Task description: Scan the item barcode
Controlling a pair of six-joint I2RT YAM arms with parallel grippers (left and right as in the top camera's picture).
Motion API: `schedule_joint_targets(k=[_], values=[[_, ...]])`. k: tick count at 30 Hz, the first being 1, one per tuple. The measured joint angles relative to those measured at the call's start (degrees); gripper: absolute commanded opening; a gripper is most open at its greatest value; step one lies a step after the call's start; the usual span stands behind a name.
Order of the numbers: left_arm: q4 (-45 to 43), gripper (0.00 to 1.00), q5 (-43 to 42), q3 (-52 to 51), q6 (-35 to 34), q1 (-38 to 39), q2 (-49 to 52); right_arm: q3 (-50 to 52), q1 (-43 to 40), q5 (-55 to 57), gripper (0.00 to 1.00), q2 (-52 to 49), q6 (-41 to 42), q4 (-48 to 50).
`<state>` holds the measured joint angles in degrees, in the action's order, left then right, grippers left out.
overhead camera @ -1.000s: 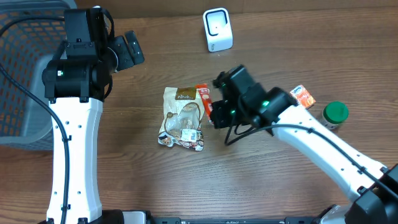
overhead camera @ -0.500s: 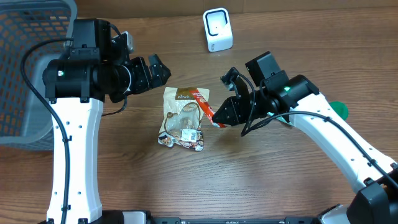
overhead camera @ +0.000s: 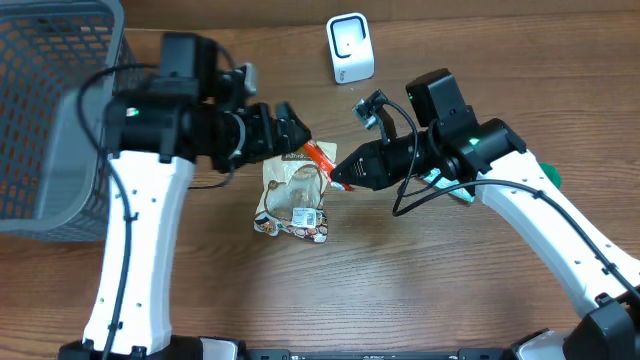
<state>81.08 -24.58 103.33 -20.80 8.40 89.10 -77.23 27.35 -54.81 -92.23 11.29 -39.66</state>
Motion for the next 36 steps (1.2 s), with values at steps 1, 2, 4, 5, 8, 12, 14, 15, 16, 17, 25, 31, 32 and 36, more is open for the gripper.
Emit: schedule_joint_targets(k=[1, 2, 4, 5, 8, 12, 14, 15, 16, 17, 25, 31, 32, 36], values=[[-0.22, 0.79, -0.13, 0.00, -0.17, 1.18, 0.50, 0.00, 0.00, -1.20, 0.04, 0.00, 0.22, 0.63], [-0.48, 0.78, -0.17, 0.00, -0.35, 1.81, 0.83, 0.00, 0.00, -1.95, 0.04, 0.00, 0.39, 1.14], [-1.42, 0.75, -0.31, 0.00, -1.20, 3.23, 1.79, 0.00, 0.00, -4.33, 0.04, 0.02, 0.68, 2.23], [-1.73, 0.74, -0.31, 0.00, -1.46, 3.61, 2.08, 0.00, 0.00, -5.25, 0.04, 0.02, 0.74, 2.69], [-2.25, 0.67, -0.31, 0.00, -1.86, 4.39, 3.26, 0.00, 0.00, -7.06, 0.04, 0.02, 1.22, 3.69], [-2.93, 0.62, -0.28, 0.00, -2.40, 4.50, 4.46, 0.00, -0.02, -8.22, 0.04, 0.02, 2.01, 4.44], [-3.52, 0.59, -0.28, 0.00, -2.86, 4.50, 5.05, 0.00, 0.00, -8.35, 0.04, 0.02, 2.21, 4.52], [-3.89, 0.56, -0.28, 0.00, -2.89, 4.50, 5.33, 0.00, 0.00, -8.39, 0.04, 0.02, 2.23, 4.48], [-4.26, 0.53, -0.28, -0.02, -3.02, 4.50, 5.60, 0.00, 0.00, -8.39, 0.04, 0.02, 2.23, 4.52], [-4.68, 0.47, -0.26, 0.00, -3.10, 4.50, 5.90, 0.00, -0.02, -8.33, 0.04, 0.02, 2.25, 4.50], [-6.32, 0.04, 0.35, -0.02, -4.39, 4.50, 6.71, 0.00, -0.17, -6.51, 0.56, 0.02, 2.45, 4.57], [-4.70, 0.04, 4.35, -0.02, -7.82, 4.50, 6.71, 0.00, -0.26, 1.40, 0.75, 0.02, 1.86, 4.55], [-4.00, 0.04, 5.29, -0.02, -8.55, 4.50, 6.71, 0.00, -0.28, 2.67, 0.74, 0.02, 1.33, 4.50], [0.31, 0.04, 7.91, -0.02, -12.24, 4.50, 6.71, 0.00, -0.28, 5.86, 0.72, 0.02, -1.44, 4.13]])
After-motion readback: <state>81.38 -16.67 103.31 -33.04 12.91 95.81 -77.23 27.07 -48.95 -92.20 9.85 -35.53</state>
